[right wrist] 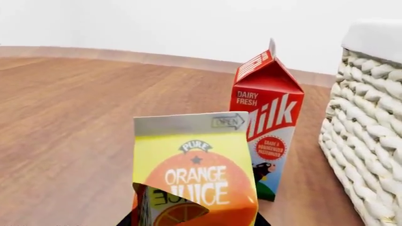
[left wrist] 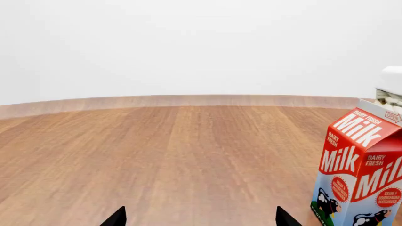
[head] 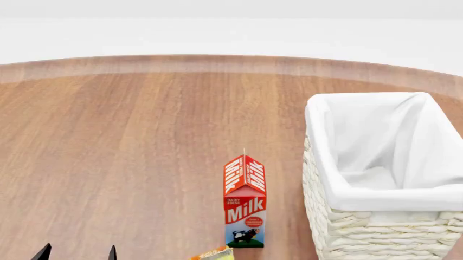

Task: Pick up the orange juice, and put it in the basket.

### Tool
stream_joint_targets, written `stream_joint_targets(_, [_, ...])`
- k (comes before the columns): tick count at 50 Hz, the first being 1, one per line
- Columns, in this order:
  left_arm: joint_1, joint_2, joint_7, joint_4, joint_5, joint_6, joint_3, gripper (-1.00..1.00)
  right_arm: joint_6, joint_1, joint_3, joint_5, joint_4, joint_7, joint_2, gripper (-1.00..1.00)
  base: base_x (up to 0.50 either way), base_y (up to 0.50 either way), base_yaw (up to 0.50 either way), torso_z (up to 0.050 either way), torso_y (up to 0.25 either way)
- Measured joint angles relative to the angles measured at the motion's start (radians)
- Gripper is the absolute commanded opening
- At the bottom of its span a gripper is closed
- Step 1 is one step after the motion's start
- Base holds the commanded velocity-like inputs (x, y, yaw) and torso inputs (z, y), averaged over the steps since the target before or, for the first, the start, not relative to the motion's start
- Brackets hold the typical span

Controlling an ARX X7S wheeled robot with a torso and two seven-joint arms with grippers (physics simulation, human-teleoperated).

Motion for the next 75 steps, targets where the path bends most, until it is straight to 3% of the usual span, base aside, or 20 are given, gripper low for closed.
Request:
stream_joint_targets(14, [-0.001,-0.003,-0.004,-0.001,-0.003,0.002,0.005,1.00,0.009,-0.016,-0.014,0.024,-0.025,0.012,0.016,-1.00,0.00,0.00,0.00,0.000,0.000])
stream_joint_targets(75, [-0.006,-0.017,-0.020,-0.003,-0.017,0.008,0.024,1.00,0.239,-0.149,-0.045,0.013,-0.636,0.121,0.163,-1.00,0.00,0.00,0.00,0.000,0.000])
